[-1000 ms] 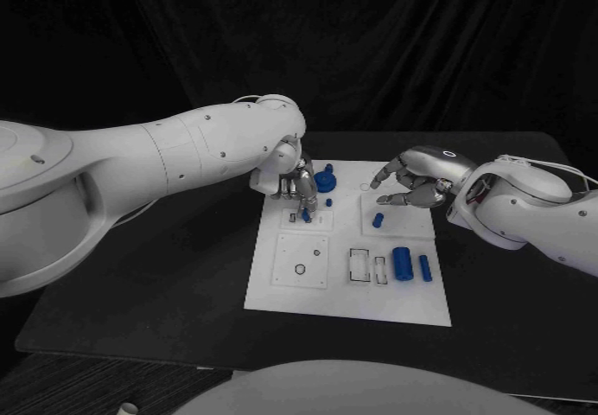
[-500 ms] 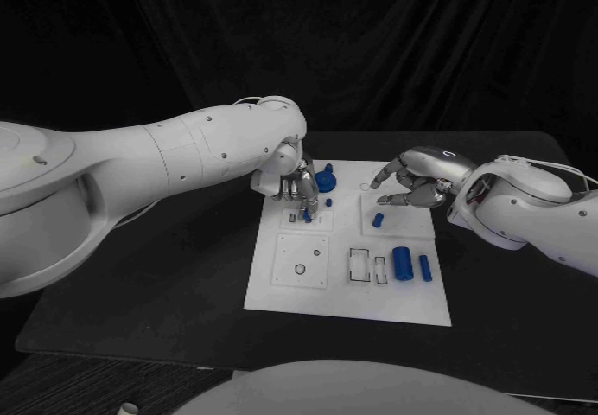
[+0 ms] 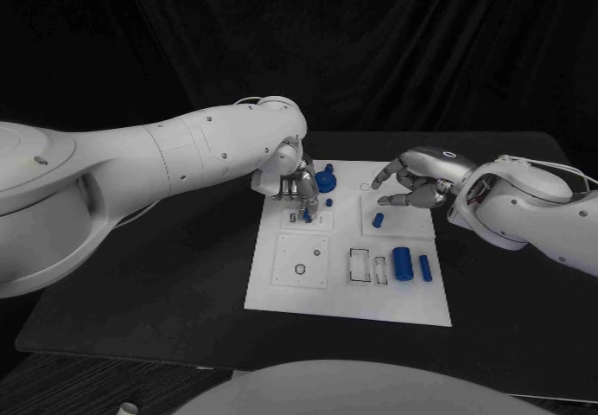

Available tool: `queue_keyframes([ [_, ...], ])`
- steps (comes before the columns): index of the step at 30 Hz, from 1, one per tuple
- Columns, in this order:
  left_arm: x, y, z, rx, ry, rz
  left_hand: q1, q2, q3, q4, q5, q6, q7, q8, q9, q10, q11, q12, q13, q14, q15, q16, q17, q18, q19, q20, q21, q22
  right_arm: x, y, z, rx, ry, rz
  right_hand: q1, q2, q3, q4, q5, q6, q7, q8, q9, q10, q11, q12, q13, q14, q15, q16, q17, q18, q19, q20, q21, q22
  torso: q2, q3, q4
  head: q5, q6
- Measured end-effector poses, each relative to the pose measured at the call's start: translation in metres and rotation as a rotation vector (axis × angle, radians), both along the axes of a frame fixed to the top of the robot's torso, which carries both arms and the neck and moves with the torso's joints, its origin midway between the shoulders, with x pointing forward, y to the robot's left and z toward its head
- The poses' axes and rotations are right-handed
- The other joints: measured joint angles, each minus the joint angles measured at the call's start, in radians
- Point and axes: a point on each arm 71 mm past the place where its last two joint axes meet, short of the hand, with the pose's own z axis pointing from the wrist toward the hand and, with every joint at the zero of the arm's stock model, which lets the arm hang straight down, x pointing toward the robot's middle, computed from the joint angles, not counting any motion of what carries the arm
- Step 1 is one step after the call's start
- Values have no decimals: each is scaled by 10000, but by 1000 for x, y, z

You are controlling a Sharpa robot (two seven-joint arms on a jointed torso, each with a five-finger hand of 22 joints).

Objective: Assemble the parts on the task board

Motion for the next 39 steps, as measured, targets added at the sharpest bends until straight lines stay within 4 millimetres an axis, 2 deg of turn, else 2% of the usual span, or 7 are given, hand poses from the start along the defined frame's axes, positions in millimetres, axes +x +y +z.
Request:
queue_keyframes([
  [5,-1,0,-1,8,19,-1,3,3,1,-1,-4,161,161,-35,37,5,-4,0,0,2,-2,0,0,0,0,0,0,0,0,0,0,-7,9,-3,0,0,0,0,0,0,0,0,0,0,0,0,0,0,0,0,0,0,0,0,0,-1,0,-2,6,0,0],
  [8,-1,-1,-1,9,38,-15,3,3,173,-207,-12,211,212,17,207,19,-92,0,0,56,-58,0,0,0,0,-6,0,0,0,0,0,-12,15,-4,0,0,0,0,0,0,0,0,0,0,0,0,0,0,0,0,0,1,0,0,0,-1,0,-4,5,-5,0],
  [11,-1,-1,-2,31,42,-8,3,3,133,-247,-27,208,215,168,427,17,-165,0,0,1,-111,0,0,-2,17,-93,0,0,0,0,0,-18,24,-4,0,0,0,0,0,0,0,0,0,0,0,0,0,0,0,0,0,0,0,0,-16,-2,0,-4,5,-7,0],
  [17,-1,-1,-2,50,38,-6,3,3,133,-248,91,206,218,341,434,7,-175,0,0,36,-146,0,6,-2,-19,-129,0,0,0,0,-1,-31,47,-7,0,0,0,0,0,0,0,0,1,0,0,0,0,0,0,1,0,0,0,0,-39,-2,0,-4,3,-27,0],
  [28,-1,-2,-2,59,21,9,-10,-9,133,-248,234,225,237,342,734,19,-236,0,-1,0,-182,0,7,-2,18,-165,0,0,0,-1,-4,-72,136,-25,0,0,0,0,0,0,0,0,-8,0,0,-46,0,0,0,1,0,-1,0,0,-39,-3,0,-5,-11,-7,0],
  [34,-1,-3,-2,57,18,4,-11,-11,151,-230,51,218,230,342,1020,19,-236,0,0,-1,-182,0,7,-2,18,-165,0,0,-1,-1,-4,-92,170,-33,0,0,0,0,0,0,0,0,-17,0,0,-104,0,0,0,1,0,0,0,0,-75,-4,0,-1,-12,-3,0],
  [39,-1,-3,-2,78,22,0,39,-60,151,-231,393,204,216,342,1208,19,-236,0,0,36,-218,0,6,-3,-18,-201,0,-1,-1,-1,-5,-100,188,-32,40,40,0,0,0,0,0,0,-17,0,0,-104,0,0,0,-37,0,1,0,0,-74,-5,0,0,-11,-20,0],
])
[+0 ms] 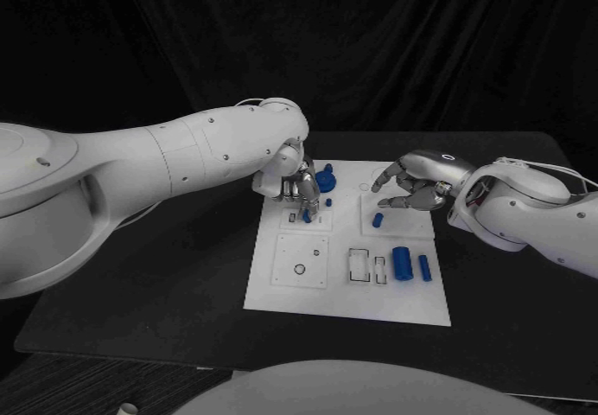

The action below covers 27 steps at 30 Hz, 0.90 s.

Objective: Assemble the parts on the task board

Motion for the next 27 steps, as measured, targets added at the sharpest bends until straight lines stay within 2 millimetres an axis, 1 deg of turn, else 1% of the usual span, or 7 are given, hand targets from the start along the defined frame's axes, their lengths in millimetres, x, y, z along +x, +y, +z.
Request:
queue_keyframes([
  [6,0,0,0,5,-1,4,3,-1,0,0,150,0,0,-1,12,0,0,0,0,0,0,0,0,0,0,0,0,0,0,-1,0,-10,14,-17,0,0,0,0,0,0,0,0,-8,0,0,0,0,0,0,0,0,0,0,0,0,0,5,1,10,-4,1],
  [8,0,0,0,0,-4,7,44,-41,-1,0,191,0,0,-2,12,0,0,0,0,0,0,0,-1,0,0,0,0,0,0,-1,-1,-13,21,-19,0,0,0,0,0,0,0,0,-9,0,0,0,0,0,0,0,0,0,0,0,0,0,6,1,12,-14,0],
  [12,0,0,0,-6,-15,17,45,-41,-1,-1,265,0,0,-2,13,0,0,0,0,0,1,0,-1,0,36,-36,0,0,0,-1,-1,-19,43,-23,0,0,0,0,0,0,0,0,-8,0,0,-33,0,0,0,0,0,0,0,0,-34,-1,6,1,12,-28,1],
  [22,0,0,0,-5,-22,27,45,-41,-2,-2,268,1,1,-41,98,0,1,0,0,0,1,0,-1,0,36,-35,0,0,-1,-2,-3,-50,92,-44,0,0,0,0,0,0,0,0,-7,0,0,-40,0,0,0,0,0,0,0,0,-38,-1,-1,0,12,-26,0],
  [27,0,0,0,-7,-40,42,83,-79,-2,-2,386,3,3,-42,162,0,1,0,0,-12,-11,0,-2,-1,36,-35,0,0,-1,-2,-4,-68,138,-49,0,-1,0,0,0,0,0,0,-17,0,0,-90,0,0,0,-38,0,-1,0,0,-37,-2,-3,-1,10,-33,0],
])
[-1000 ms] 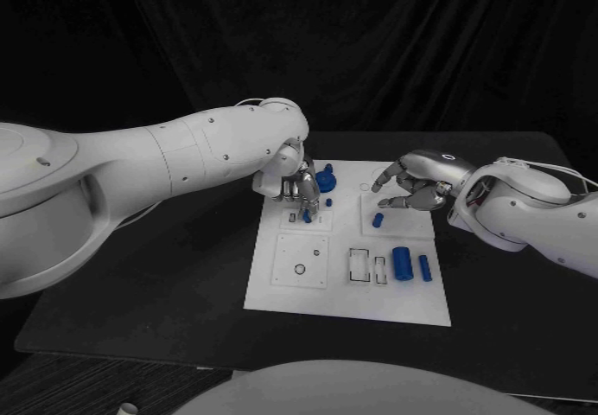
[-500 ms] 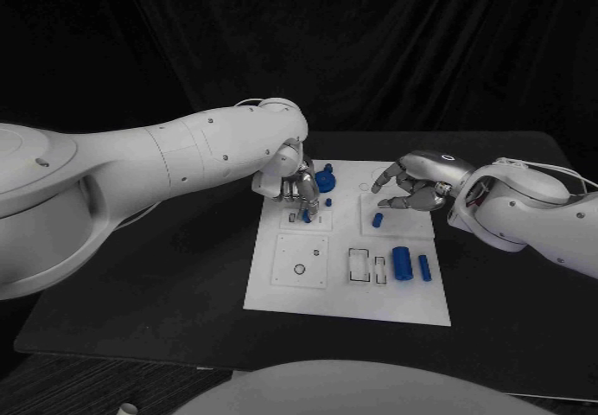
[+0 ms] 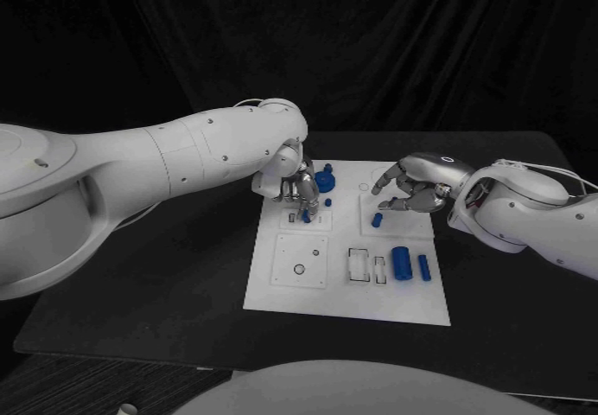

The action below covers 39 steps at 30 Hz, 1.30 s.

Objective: Assemble the parts on the task board

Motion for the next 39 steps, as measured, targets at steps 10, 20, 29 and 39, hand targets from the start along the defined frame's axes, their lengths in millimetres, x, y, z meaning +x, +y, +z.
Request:
queue_keyframes([
  [10,0,-1,0,1,-31,14,39,-39,-1,-1,151,19,18,-38,110,-34,-32,0,0,12,-61,0,-1,0,0,0,90,0,0,0,-2,-51,87,-11,0,0,28,-28,0,0,0,0,-11,0,0,-67,0,0,0,0,0,1,0,0,-60,8,0,0,6,14,0],
  [20,-1,0,0,-17,-45,21,39,-39,-1,-1,202,36,35,-76,117,-34,-32,0,0,12,-60,0,-1,0,0,1,90,0,0,0,-3,-98,157,-11,27,27,27,-27,39,0,0,0,-22,0,0,-117,0,0,0,-40,0,0,0,0,-102,7,8,-8,-3,50,0],
  [29,-4,0,0,-90,-195,76,39,-39,-1,-1,202,38,38,-52,131,3,-67,0,0,12,-60,0,-2,1,-36,-35,90,0,0,-1,-4,-147,218,-25,40,40,28,-27,39,0,0,0,-31,0,0,-162,1,27,27,-40,0,0,0,0,-102,6,2,2,6,89,0],
  [39,-5,0,0,-116,-269,126,39,-39,-1,-1,239,54,54,-53,137,7,-64,0,0,12,-59,0,-2,0,-36,-34,90,0,0,-1,-4,-175,256,-28,40,40,27,-27,39,0,0,0,-31,0,0,-221,1,26,26,-40,0,0,0,0,-102,4,-4,4,27,46,0],
])
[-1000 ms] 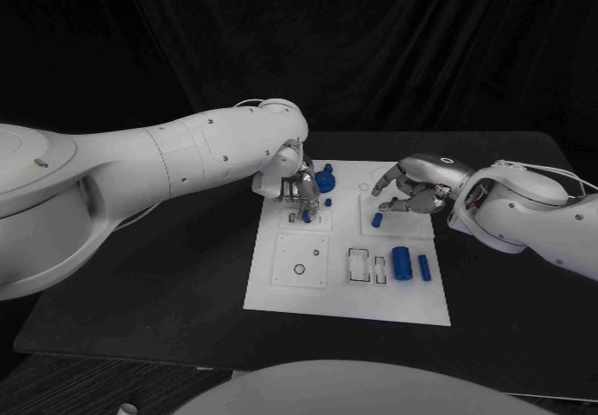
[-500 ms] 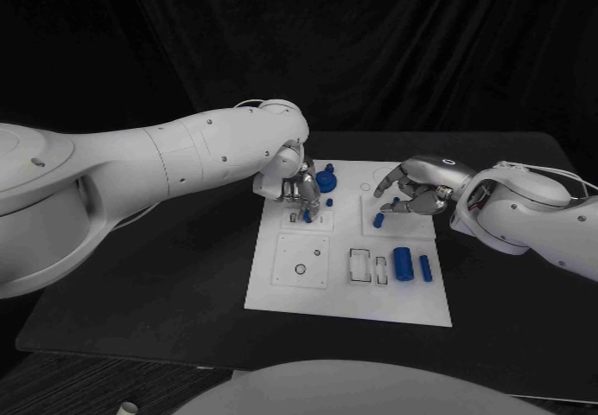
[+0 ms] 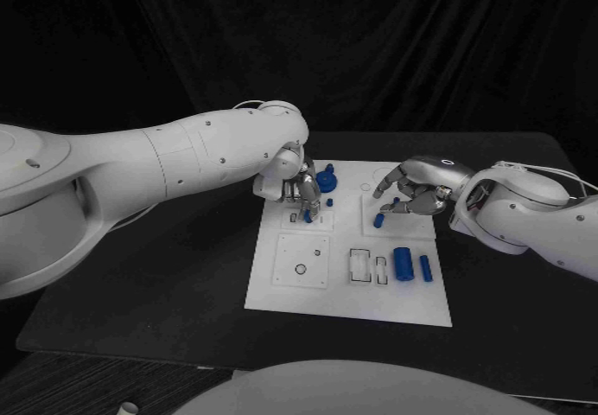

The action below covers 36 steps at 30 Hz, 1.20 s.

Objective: Assemble the parts on the task board

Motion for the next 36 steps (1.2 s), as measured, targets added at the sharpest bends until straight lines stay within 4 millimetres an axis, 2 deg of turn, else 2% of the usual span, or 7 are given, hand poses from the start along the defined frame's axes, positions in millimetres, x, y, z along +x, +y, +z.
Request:
queue_keyframes([
  [6,0,0,0,-9,-20,21,0,0,0,0,0,3,3,-1,6,9,10,0,0,0,0,0,0,1,0,0,0,0,0,0,0,-11,15,-6,0,0,2,-2,0,0,0,0,-9,0,0,-5,0,0,0,0,0,0,0,0,0,-1,-4,2,-2,-14,0],
  [18,0,0,1,26,-13,1,0,0,0,-1,-1,-3,-3,-3,18,11,12,0,0,0,0,0,0,1,0,1,39,0,0,0,-1,-39,56,-13,-1,0,29,-29,0,36,36,0,-8,0,0,-51,0,0,0,0,0,0,0,0,0,-2,7,-4,-33,42,0],
  [29,0,-1,2,46,-6,-41,40,-40,-1,-1,60,-3,-3,-26,51,11,14,0,0,0,1,0,-1,1,1,1,39,0,0,-1,-2,-77,110,-27,-1,-1,29,-29,22,36,36,0,-19,0,0,-116,1,0,0,0,0,0,0,0,-50,-3,11,-3,-27,38,0],
  [34,-1,-2,2,126,-68,-132,56,-56,-1,-1,165,-3,-3,-63,60,-22,-16,0,0,0,1,0,-1,1,36,-35,55,0,0,-1,-2,-94,132,-30,-1,-1,29,-29,39,36,37,0,-18,0,0,-116,1,-1,0,0,0,0,0,0,-50,-3,7,-3,-25,43,0],
  [36,-1,-3,2,222,-151,-224,107,-107,-27,-27,338,-3,-3,-65,80,-26,-18,0,0,-20,-22,0,0,0,37,-35,83,0,0,-1,-2,-101,141,-31,-1,-1,29,-29,39,37,37,0,-28,0,0,-166,4,-1,0,0,0,0,0,0,-50,-3,7,-3,-25,39,0],
])
